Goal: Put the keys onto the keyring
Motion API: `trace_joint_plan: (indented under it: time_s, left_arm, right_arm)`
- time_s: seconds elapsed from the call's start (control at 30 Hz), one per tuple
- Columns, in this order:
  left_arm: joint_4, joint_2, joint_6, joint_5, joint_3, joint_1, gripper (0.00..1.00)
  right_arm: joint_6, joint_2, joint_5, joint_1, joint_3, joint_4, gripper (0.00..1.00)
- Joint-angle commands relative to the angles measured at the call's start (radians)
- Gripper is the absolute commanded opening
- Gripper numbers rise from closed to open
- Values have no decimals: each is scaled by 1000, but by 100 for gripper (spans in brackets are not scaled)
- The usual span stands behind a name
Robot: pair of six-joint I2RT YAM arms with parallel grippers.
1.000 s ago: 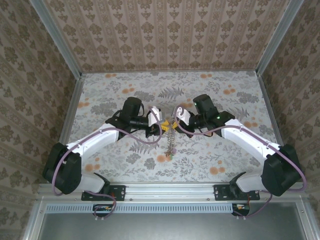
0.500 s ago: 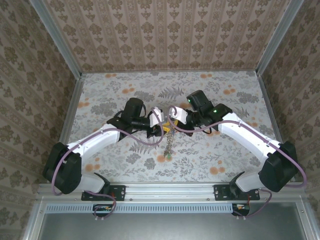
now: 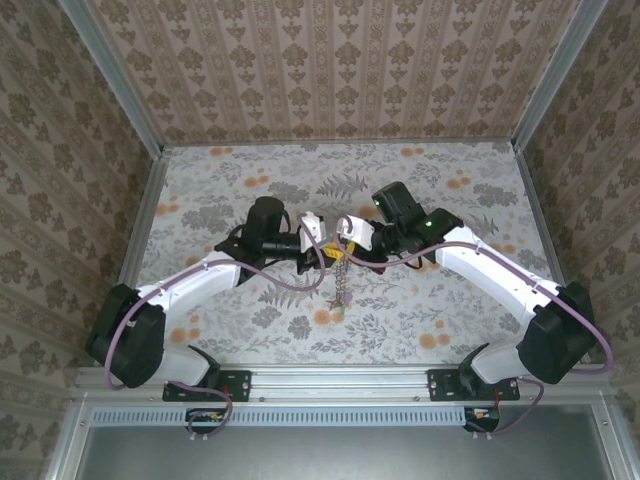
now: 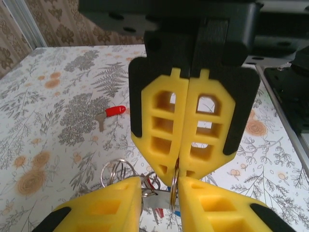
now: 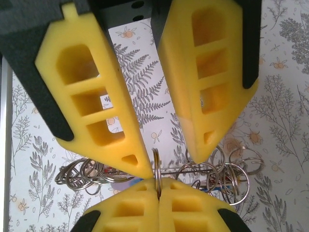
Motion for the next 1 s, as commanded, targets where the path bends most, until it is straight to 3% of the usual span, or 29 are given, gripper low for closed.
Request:
trace_joint_plan:
  time_s: [0.0, 0.5, 0.67, 0.87, 0.97]
  left_arm:
    - [74, -30, -46, 62, -22, 13, 25]
    - [39, -13, -38, 115, -17, 38, 25]
    - [34, 2, -38, 129, -5, 38, 21]
    - [-2, 9, -15, 130, 6, 37, 8]
    - [-31, 14, -3, 127, 14, 38, 11]
  right_arm:
    - [-9, -12, -48, -10, -12, 46, 0]
    - [17, -57, -109, -30, -42, 128, 0]
    - [29, -58, -121, -30, -48, 145, 0]
    - [39, -67, -133, -30, -58, 164, 0]
    - [39, -77, -134, -31, -62, 175, 0]
